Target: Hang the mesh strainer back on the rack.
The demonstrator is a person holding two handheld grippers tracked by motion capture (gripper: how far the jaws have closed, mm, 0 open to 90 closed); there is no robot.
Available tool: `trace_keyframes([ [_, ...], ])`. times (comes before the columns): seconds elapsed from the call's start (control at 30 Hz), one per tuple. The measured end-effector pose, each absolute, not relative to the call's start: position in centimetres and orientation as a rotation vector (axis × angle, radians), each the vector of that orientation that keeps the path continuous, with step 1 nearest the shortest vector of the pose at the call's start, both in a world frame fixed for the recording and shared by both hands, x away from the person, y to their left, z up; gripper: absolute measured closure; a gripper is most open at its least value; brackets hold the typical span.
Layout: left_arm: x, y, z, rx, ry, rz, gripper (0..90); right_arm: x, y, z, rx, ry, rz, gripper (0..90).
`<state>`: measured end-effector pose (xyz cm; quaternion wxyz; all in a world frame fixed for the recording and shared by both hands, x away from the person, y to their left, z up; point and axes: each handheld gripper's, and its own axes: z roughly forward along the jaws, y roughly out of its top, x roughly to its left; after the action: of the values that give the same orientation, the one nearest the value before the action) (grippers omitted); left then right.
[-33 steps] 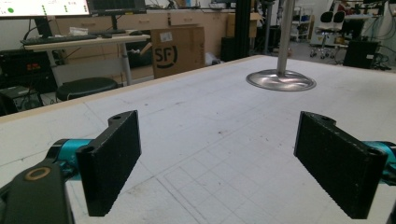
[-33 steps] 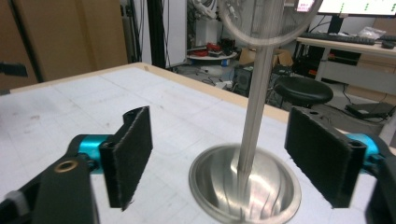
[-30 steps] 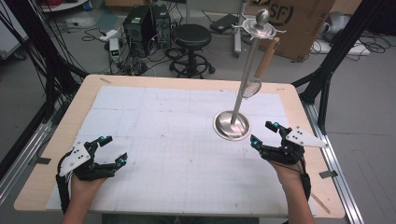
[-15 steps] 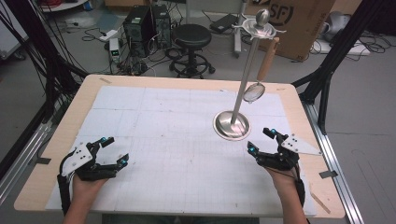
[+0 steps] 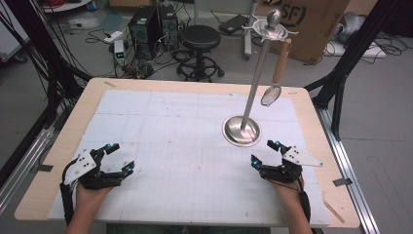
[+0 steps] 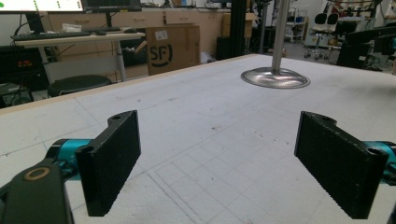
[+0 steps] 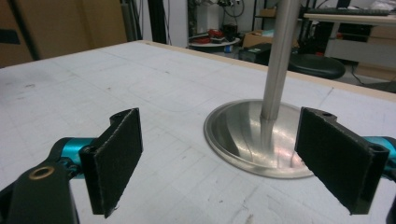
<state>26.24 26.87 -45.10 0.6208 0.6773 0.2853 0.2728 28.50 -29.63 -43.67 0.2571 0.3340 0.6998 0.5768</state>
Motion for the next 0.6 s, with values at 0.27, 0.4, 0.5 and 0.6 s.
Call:
trace_keyframes([
  [0.27,26.2,26.9,-45.1,1.554,0.656,0.622,14.9,28.0,-29.7,-44.8,0.929,1.869,1.563,11.7],
  [0.4,26.2,26.9,-45.2,1.553,0.649,0.619,14.9,27.7,-29.6,-44.9,0.903,1.855,1.551,11.6],
  [0.5,26.2,27.0,-45.2,1.549,0.646,0.622,15.0,27.6,-29.7,-45.0,0.9,1.835,1.558,11.7],
  [0.6,26.2,27.0,-45.2,1.549,0.645,0.626,14.9,27.5,-29.7,-45.0,0.904,1.827,1.564,11.7],
])
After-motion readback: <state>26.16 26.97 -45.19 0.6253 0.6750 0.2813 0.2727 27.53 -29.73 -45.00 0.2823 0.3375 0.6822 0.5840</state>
